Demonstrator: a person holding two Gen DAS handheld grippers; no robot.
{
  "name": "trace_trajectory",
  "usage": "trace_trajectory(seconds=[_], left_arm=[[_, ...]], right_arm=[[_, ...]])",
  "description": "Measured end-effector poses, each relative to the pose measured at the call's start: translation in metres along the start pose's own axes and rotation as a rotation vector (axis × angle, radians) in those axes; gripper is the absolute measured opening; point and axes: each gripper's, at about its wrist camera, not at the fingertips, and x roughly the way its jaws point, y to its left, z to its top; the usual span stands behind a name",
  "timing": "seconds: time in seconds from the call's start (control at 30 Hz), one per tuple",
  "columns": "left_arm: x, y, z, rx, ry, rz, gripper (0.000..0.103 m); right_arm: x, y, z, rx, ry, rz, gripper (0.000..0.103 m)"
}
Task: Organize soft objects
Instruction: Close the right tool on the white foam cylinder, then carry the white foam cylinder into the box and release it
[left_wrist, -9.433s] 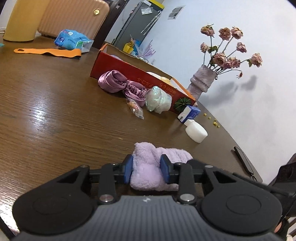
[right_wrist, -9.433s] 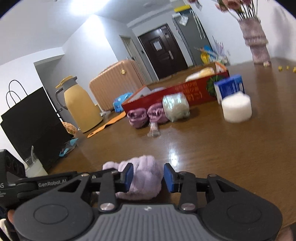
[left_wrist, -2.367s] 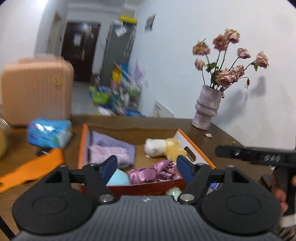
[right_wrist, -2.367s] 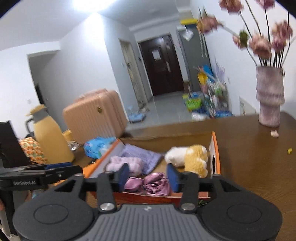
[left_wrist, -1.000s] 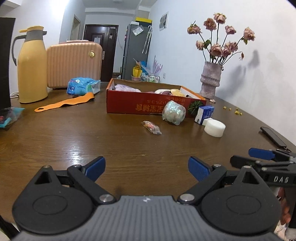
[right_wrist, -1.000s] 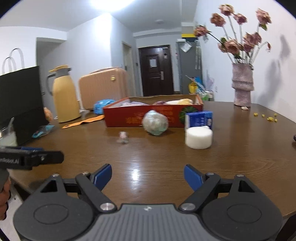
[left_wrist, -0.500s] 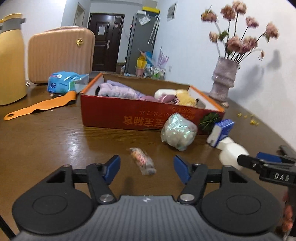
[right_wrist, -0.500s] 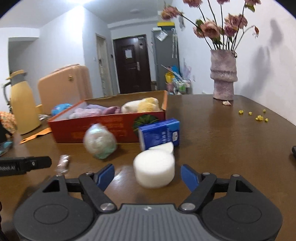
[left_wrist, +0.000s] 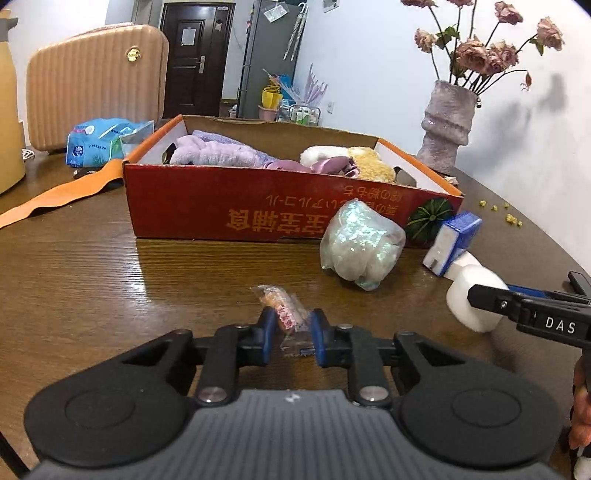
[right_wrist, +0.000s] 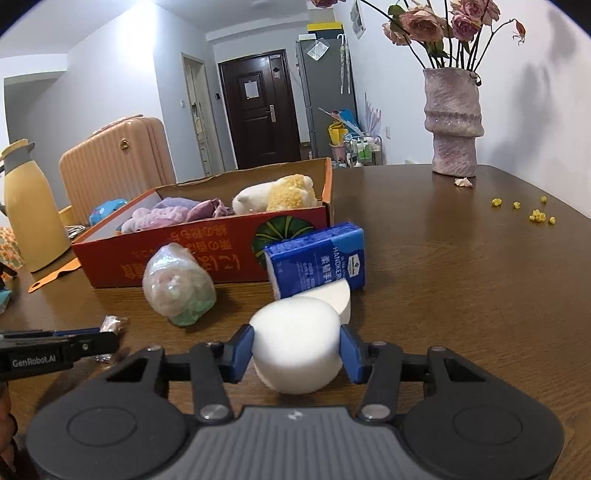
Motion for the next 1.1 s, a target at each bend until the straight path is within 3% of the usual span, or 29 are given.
trace_trajectory(seconds=[0.4,0.53,0.63,0.8,0.93,1.1], left_arm=[[-0.078,-0.002,-0.018,-0.017,-0.077,-0.068,0.020],[-0.091,0.005,-0.004,-0.040,-0.124,-0.101,0.020],[-0.086,0.016,0.024,-0.060,-0.154,-0.137,0.020],[-0.054,0.031,0.095,-0.004,-0.184,-0.176,0.020],[0.004,0.036,0.149,0.021,-0.126,-0.203,0.020],[0.092,0.039,0.164,0.120,-0.020,-0.070,0.020]], right_arm=[[-0.069,0.031,-0.026,-0.020,-0.033,0.126,0.048],[-0.080,0.036,-0.015,-0.027,-0.071,0.158,0.048],[-0.079,0.040,0.004,-0.054,-0.098,0.183,0.048],[-0.065,0.043,0.068,-0.126,-0.180,0.186,0.048],[-0.009,0.038,0.129,-0.085,-0.131,0.245,0.048],[0.090,0.039,0.168,-0.089,-0.023,0.187,0.048]])
